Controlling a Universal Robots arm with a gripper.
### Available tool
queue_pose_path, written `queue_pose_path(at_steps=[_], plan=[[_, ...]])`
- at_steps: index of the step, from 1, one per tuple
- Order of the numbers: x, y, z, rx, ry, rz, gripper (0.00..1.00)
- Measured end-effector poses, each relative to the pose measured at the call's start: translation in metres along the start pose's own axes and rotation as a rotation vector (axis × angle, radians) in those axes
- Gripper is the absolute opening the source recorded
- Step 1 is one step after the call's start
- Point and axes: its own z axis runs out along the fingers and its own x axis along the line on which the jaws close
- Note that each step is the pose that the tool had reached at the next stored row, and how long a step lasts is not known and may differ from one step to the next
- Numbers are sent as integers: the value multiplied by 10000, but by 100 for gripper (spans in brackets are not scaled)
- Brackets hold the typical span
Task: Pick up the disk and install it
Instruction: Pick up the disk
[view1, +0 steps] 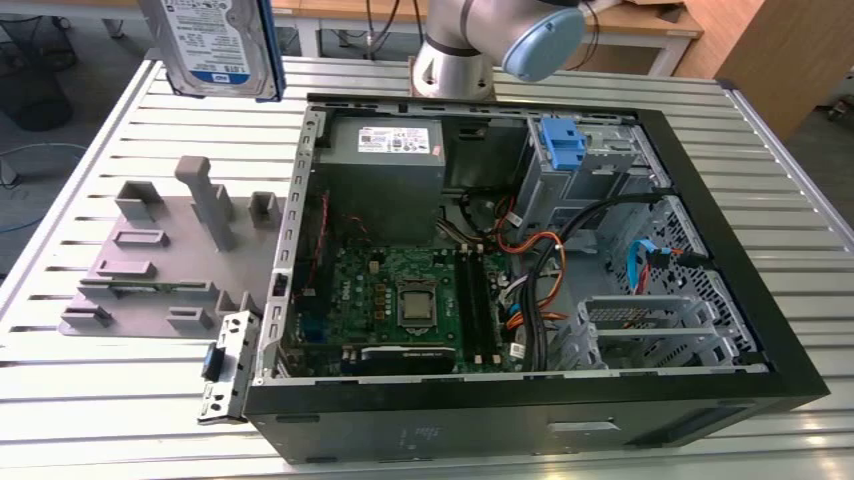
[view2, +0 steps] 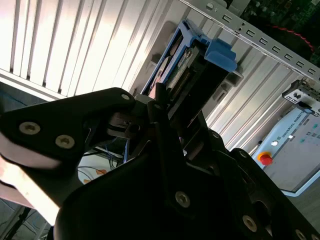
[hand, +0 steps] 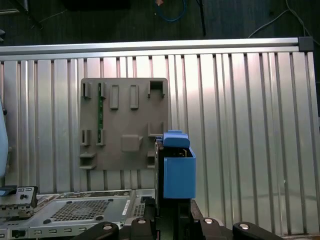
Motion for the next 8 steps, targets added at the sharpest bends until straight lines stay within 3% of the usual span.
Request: queue_pose_path(at_steps=[5,8], plan=[[-7,-118,-4,0,0,-1,35],[-8,-124,-5,0,0,1,35]])
